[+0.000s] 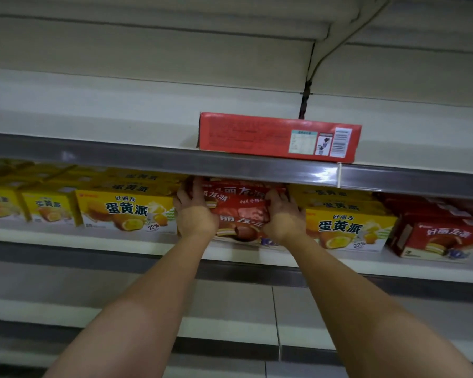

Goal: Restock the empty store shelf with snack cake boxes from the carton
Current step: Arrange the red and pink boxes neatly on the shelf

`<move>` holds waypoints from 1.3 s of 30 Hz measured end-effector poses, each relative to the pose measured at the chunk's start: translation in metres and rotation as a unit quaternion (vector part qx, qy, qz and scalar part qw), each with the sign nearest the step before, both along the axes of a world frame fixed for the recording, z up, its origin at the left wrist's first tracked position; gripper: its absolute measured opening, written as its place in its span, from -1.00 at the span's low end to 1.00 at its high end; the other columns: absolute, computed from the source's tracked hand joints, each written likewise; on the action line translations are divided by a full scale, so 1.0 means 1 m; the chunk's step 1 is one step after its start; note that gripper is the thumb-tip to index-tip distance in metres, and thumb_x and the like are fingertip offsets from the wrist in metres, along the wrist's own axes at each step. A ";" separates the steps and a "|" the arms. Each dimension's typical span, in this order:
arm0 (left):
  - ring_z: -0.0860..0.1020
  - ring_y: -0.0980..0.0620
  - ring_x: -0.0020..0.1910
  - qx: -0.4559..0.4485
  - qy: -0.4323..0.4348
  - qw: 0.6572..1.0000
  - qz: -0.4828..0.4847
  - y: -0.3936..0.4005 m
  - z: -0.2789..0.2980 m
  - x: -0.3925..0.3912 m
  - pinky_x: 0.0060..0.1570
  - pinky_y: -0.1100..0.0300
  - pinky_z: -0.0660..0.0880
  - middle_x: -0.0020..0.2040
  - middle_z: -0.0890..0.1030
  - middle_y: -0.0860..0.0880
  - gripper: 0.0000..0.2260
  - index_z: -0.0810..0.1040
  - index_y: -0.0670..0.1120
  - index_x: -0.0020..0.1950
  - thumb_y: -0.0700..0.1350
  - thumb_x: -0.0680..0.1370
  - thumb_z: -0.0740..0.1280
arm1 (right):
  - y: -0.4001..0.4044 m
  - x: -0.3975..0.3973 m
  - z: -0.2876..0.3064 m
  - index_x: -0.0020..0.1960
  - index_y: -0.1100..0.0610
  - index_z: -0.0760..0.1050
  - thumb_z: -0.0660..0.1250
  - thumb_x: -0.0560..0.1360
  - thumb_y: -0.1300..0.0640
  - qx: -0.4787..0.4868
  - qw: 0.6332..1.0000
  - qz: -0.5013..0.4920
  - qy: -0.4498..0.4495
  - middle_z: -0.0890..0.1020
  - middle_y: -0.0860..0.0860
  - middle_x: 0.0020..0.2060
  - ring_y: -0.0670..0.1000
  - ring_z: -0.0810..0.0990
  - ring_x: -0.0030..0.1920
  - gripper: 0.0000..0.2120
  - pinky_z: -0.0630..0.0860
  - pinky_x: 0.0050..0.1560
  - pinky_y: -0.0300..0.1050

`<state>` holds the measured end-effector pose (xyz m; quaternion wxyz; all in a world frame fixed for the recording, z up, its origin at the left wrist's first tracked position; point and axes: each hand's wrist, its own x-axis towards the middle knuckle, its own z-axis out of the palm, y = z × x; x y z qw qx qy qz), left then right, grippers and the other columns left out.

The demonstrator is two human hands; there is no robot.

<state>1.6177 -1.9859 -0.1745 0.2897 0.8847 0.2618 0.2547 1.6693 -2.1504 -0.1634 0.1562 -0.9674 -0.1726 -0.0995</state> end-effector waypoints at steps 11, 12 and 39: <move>0.56 -0.08 0.14 -0.335 -0.043 0.926 -0.168 -0.015 0.009 -0.092 0.15 -0.11 0.51 0.17 0.56 -0.02 -0.44 0.39 0.02 0.26 -0.14 0.34 0.55 | -0.084 -0.035 0.034 0.31 0.06 0.37 0.55 0.28 0.21 0.119 0.980 0.078 0.138 0.50 0.05 0.20 0.10 0.48 0.25 -0.34 0.45 0.28 0.11; 0.57 -0.08 0.11 -0.344 -0.057 0.921 -0.176 -0.021 0.010 -0.098 0.08 -0.07 0.56 0.16 0.55 -0.02 -0.50 0.40 0.02 0.22 -0.16 0.37 0.53 | -0.094 -0.037 0.031 0.33 0.06 0.36 0.55 0.30 0.19 0.111 0.984 0.069 0.120 0.45 0.06 0.23 0.11 0.43 0.28 -0.34 0.41 0.32 0.12; 0.33 0.12 0.31 -0.231 -0.166 0.879 -0.382 -0.266 0.115 -0.084 0.03 0.40 0.47 0.45 0.22 0.05 -0.32 0.12 0.09 0.54 -0.03 0.51 0.40 | -0.243 -0.092 0.089 0.09 0.17 0.50 0.20 0.53 -0.01 0.754 0.562 0.048 0.336 0.68 0.04 -0.27 -0.04 0.64 -0.38 -0.71 0.36 -0.61 -0.33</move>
